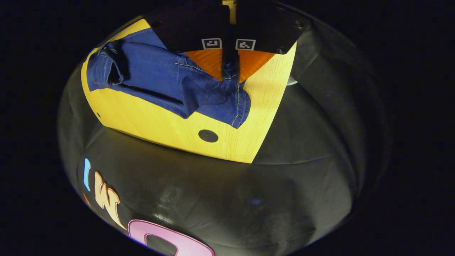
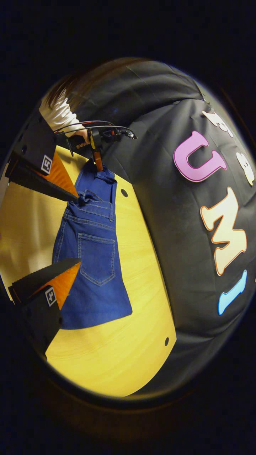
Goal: Grasp the waist and the cuffs of the jeans and fold them to make the two legs overlap; first hold the waist and fold one-third of the jeans toward the cuffs, then hold the cuffs and fold the remaining one-third in the same direction to finish folding.
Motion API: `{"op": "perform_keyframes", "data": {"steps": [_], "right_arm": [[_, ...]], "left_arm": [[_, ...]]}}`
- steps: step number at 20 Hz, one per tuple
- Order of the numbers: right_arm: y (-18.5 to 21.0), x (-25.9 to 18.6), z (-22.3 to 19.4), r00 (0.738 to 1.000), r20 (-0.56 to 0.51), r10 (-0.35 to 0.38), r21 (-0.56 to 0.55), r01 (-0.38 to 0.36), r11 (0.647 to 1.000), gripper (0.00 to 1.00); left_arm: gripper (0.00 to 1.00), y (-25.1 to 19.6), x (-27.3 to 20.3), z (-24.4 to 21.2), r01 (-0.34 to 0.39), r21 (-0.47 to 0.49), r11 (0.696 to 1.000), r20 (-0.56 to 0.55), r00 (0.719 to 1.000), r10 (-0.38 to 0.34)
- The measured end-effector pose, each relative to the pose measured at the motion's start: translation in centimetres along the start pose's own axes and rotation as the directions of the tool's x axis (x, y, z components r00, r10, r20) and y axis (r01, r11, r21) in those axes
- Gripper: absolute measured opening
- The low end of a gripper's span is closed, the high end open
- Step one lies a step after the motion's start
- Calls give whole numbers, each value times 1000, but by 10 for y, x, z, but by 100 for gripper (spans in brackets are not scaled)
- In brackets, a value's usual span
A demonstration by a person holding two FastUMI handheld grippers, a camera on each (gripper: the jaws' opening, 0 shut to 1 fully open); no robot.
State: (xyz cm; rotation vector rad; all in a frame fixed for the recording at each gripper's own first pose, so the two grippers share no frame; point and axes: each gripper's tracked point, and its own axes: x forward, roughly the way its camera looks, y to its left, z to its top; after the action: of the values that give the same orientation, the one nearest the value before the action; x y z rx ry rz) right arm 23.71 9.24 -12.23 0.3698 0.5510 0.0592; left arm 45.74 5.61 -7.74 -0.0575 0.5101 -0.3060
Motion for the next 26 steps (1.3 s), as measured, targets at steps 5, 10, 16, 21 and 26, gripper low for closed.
{"op": "perform_keyframes", "data": {"steps": [5, 10, 16, 21, 26], "right_arm": [[-37, -28, 34, 996, 72, -45, 17, 43, 999, 92], [-87, -54, 63, 992, 115, -50, 13, 49, 999, 98], [-158, -75, 76, 999, 45, 28, -56, -25, 998, 98], [-215, -88, 91, 998, 36, 55, -107, -51, 993, 98], [-251, -94, 89, 998, 22, 53, -110, -50, 993, 98]], "left_arm": [[0, -50, -35, 35, 42, -20, 999, 54, 998, -41], [0, -143, -87, 74, 121, 10, 993, 154, 981, -121], [0, -283, -139, 93, 148, 86, 985, 245, 955, -165], [0, -380, -135, 40, 106, 218, 970, 215, 965, -154], [0, -425, -98, -78, 64, 351, 934, 93, 990, -103]]}}
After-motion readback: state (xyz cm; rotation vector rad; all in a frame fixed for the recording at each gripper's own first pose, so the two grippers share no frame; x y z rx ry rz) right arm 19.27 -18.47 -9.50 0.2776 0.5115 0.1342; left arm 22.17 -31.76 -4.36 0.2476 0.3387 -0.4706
